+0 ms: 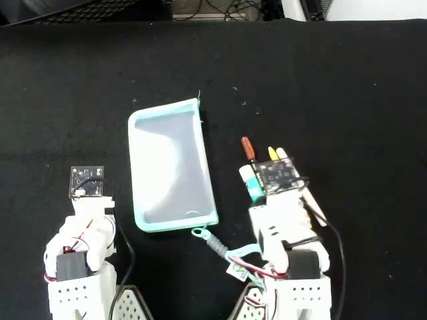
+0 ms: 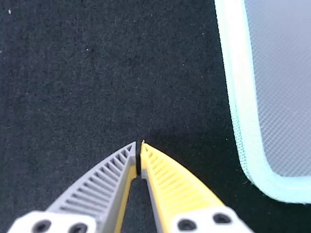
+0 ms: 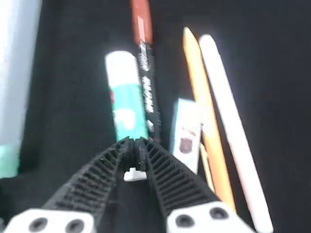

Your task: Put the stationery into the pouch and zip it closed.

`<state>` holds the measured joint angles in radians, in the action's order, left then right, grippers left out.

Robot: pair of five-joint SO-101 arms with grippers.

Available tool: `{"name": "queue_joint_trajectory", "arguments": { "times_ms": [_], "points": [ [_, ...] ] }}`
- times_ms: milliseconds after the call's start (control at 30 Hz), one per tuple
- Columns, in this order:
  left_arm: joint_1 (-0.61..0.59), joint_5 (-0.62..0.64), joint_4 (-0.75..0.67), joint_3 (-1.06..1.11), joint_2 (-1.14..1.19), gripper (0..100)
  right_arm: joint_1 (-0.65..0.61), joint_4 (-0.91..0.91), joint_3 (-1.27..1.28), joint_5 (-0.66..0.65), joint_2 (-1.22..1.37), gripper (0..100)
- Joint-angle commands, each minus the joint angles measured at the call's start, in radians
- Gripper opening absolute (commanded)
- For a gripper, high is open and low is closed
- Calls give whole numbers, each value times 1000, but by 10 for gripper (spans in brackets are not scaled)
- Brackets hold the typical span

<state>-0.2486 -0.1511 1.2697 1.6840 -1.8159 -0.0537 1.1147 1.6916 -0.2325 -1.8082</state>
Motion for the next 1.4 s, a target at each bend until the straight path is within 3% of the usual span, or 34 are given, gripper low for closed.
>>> {"name": "queue_joint_trajectory", "arguments": {
  "times_ms": [0,200,400,633,833,967,1100,1367],
  "points": [
    [-2,3,2,15,-3,30,-84,-37,-7,2,-64,15],
    [-2,3,2,15,-3,30,-170,-37,-7,-52,-64,33],
    [-2,3,2,15,-3,30,-328,23,-15,-83,-25,205],
    [-2,3,2,15,-3,30,-422,-23,-64,-117,142,199],
    [1,3,2,15,-3,30,-434,-144,-154,-117,478,198],
    [1,3,2,15,-3,30,-568,-203,-236,-104,716,198],
    [1,3,2,15,-3,30,-700,-262,-315,-11,897,198],
    [1,3,2,15,-3,30,-703,-259,-397,11,1095,198]
  ]
}}
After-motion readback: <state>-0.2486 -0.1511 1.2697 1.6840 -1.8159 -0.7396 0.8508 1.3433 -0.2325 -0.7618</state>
